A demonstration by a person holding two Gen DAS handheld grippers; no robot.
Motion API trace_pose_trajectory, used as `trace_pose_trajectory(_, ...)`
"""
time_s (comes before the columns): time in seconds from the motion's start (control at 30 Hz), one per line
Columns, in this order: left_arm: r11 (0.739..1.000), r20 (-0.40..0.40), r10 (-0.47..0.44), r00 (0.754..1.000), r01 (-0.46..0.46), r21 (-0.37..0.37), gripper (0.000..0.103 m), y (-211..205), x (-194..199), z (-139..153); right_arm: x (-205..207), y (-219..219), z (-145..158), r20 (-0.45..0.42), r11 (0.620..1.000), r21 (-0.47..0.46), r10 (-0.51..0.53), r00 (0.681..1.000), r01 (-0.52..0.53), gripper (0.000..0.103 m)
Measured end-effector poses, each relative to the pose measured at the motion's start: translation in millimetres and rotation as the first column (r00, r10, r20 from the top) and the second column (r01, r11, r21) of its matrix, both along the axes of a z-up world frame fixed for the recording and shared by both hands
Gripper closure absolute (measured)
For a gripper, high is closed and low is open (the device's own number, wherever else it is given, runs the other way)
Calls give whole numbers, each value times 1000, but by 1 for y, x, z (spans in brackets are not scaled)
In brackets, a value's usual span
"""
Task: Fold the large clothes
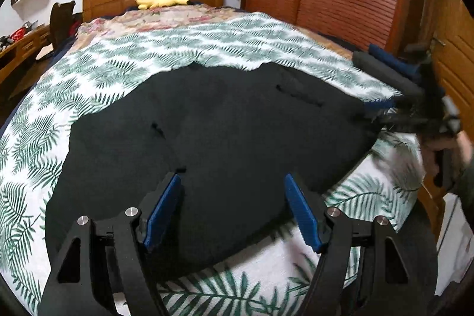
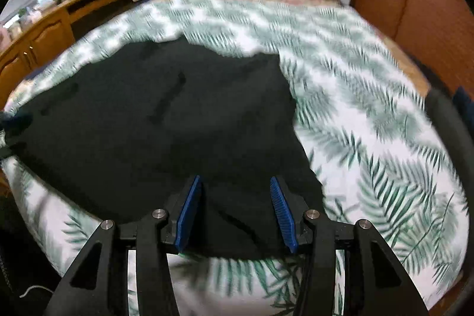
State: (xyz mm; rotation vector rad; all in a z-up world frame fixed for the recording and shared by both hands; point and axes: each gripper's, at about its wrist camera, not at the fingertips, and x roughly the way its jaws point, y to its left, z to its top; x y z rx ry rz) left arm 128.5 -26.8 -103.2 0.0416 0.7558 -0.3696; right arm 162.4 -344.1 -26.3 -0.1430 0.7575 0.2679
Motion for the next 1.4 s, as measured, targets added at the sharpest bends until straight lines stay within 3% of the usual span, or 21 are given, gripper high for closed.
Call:
trace_pose_trajectory(0.23, 1000, -44, 12, 999, -13, -20, 30, 11, 3, -11, -1, 75, 15, 30, 982, 40, 185, 982, -186, 53)
trace_pose_trajectory(0.37, 1000, -48, 13, 999, -14, -25, 30, 12, 2, -12, 10, 104, -5, -9, 972, 33, 234, 972, -234, 53)
trace_pose_trajectory(0.5, 1000, -53, 12, 999, -13, -14, 30, 12, 3, -14, 23, 111, -47, -88, 969, 14, 245, 966, -245, 53)
trace_pose_trajectory(0.63, 1000, -57, 14, 998, -15, -20, 30, 13, 4, -15, 25, 107, -46, -82, 970, 47, 240, 967, -237, 53)
trace_pose_trajectory(0.8, 999, -53, 0, 999, -3, -40, 30, 11, 7, -12, 7, 100, -26, -53, 977, 16, 211, 976, -211, 53)
trace_pose_trajectory(0.93, 999, -42, -25, 999, 24, -39, 30, 2, 5, -11, -12, 67, -13, -19, 989, 6, 151, 988, -151, 53)
trace_pose_trajectory(1.17, 998, -28, -55, 998, 54, -32, 29, -14, 5, -9, -35, 15, -10, -60, 1000, 15, 2, 998, -1, 53)
trace_pose_trajectory(1.4, 997, -34, -73, 997, 73, -7, 30, -26, 5, -14, -28, -10, -14, -91, 994, 31, -101, 991, 104, 52)
